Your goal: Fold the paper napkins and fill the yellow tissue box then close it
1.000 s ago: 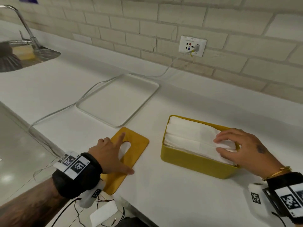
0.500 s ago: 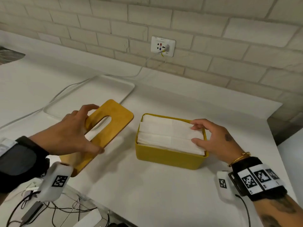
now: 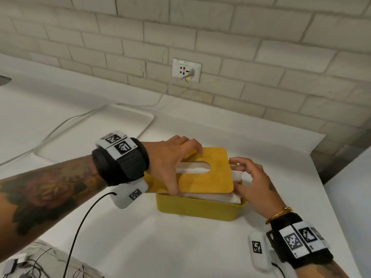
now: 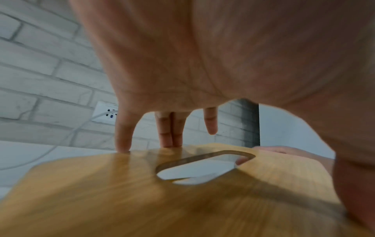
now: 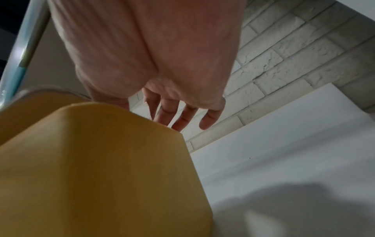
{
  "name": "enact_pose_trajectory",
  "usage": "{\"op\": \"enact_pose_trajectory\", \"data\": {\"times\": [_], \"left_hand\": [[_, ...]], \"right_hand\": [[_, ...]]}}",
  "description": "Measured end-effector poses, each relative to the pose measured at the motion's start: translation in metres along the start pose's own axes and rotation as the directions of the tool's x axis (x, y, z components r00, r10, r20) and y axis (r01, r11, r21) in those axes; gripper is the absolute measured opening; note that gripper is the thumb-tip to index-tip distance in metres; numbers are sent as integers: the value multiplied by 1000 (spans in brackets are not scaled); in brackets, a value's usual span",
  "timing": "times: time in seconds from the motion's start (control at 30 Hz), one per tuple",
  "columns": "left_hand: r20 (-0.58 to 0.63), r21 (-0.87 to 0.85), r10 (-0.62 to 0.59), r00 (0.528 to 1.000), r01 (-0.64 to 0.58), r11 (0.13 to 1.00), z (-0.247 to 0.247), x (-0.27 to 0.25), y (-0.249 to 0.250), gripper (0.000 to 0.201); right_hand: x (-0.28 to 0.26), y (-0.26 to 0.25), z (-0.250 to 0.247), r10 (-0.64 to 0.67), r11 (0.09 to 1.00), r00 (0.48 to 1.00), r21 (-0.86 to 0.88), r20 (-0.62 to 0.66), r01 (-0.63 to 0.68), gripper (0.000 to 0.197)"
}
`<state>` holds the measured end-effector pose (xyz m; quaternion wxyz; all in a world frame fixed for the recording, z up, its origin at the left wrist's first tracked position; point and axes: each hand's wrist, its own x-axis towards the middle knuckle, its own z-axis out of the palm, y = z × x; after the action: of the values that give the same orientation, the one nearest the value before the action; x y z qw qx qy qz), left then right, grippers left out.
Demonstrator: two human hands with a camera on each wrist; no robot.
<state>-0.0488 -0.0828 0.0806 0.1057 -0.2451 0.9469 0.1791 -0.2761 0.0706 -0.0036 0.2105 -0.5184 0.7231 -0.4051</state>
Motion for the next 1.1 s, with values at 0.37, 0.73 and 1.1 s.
{"op": "enact_pose_trajectory", "data": {"times": [0.37,0.73,1.1], "left_hand": [[102,-16,30,994,-28,999,2,26,10,101],[0,-124,89,996,-88,988,4,32,0,67],[-155,-61,86,984,-96,994,10,39,-7,13]], "right_hand": [[1,19,5,119,967,990,234,-76,-98,86],[1,21,7,124,878,991,458,58,-136,89],[-3,14,3,128,860,989,488,75,-148,93]]}}
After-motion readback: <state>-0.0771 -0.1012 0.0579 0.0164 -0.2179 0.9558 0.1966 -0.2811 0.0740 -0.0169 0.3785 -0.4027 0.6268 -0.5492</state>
